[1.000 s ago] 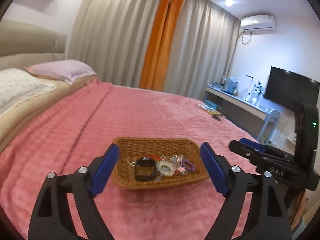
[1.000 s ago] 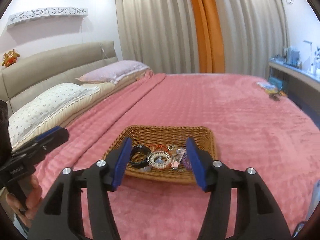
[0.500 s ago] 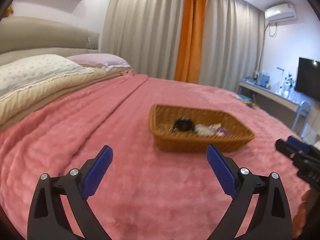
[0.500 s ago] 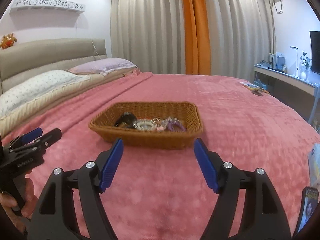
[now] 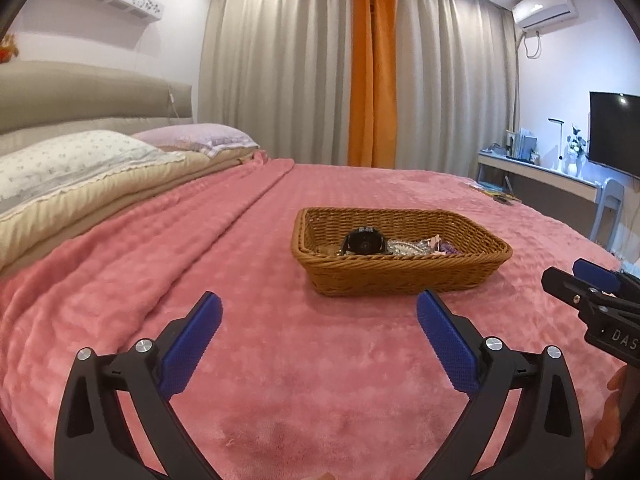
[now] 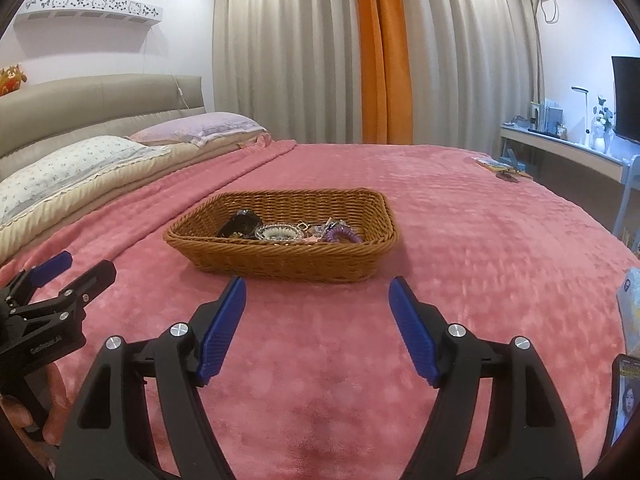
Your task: Organize jewelry
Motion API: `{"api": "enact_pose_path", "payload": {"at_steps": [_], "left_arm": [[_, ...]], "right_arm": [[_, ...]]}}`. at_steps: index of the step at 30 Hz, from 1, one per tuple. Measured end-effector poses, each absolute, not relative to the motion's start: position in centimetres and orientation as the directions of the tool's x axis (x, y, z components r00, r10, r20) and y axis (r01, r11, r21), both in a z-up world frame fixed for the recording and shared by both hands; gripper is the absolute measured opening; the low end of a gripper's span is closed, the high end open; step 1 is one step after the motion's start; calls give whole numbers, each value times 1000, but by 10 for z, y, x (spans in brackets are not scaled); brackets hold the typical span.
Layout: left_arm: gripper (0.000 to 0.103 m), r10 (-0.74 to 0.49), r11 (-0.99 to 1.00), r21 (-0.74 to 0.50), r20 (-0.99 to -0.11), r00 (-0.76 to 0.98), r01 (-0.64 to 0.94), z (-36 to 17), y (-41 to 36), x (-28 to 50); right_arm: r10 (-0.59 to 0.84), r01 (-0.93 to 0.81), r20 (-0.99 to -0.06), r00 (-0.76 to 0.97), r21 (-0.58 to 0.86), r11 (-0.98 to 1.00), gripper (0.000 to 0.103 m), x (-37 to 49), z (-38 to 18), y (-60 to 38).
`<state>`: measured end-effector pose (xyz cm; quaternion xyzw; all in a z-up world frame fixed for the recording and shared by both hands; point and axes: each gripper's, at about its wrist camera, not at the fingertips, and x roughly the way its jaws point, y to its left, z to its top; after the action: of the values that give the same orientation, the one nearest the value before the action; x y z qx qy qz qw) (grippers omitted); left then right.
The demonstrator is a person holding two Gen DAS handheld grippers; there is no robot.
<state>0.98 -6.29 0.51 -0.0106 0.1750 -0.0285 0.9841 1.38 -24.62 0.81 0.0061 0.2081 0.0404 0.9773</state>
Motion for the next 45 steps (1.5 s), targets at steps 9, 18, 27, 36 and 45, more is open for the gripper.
{"api": "enact_pose_path", "payload": {"at_steps": [9,18,27,36,45], "left_arm": [[95,-63,998,-25,-349,935,57,4,-64,11],[95,-65,998,-23,-355,933,61,4,-64,12],[95,-67,998,-21,-359,931,64,2,-65,13],[95,-67,998,-18,-361,930,65,0,-66,13],[95,-66,998,-16,-363,929,65,0,-66,13]], "right_arm": [[79,-76,-424,902,26,997,74,17,4,-246],[82,-68,-439,895,47,997,75,22,1,-252],[83,-70,-440,894,46,997,75,23,0,-252],[85,-74,-441,893,43,996,75,24,0,-250],[87,-76,-446,891,42,996,76,24,-1,-250]]}}
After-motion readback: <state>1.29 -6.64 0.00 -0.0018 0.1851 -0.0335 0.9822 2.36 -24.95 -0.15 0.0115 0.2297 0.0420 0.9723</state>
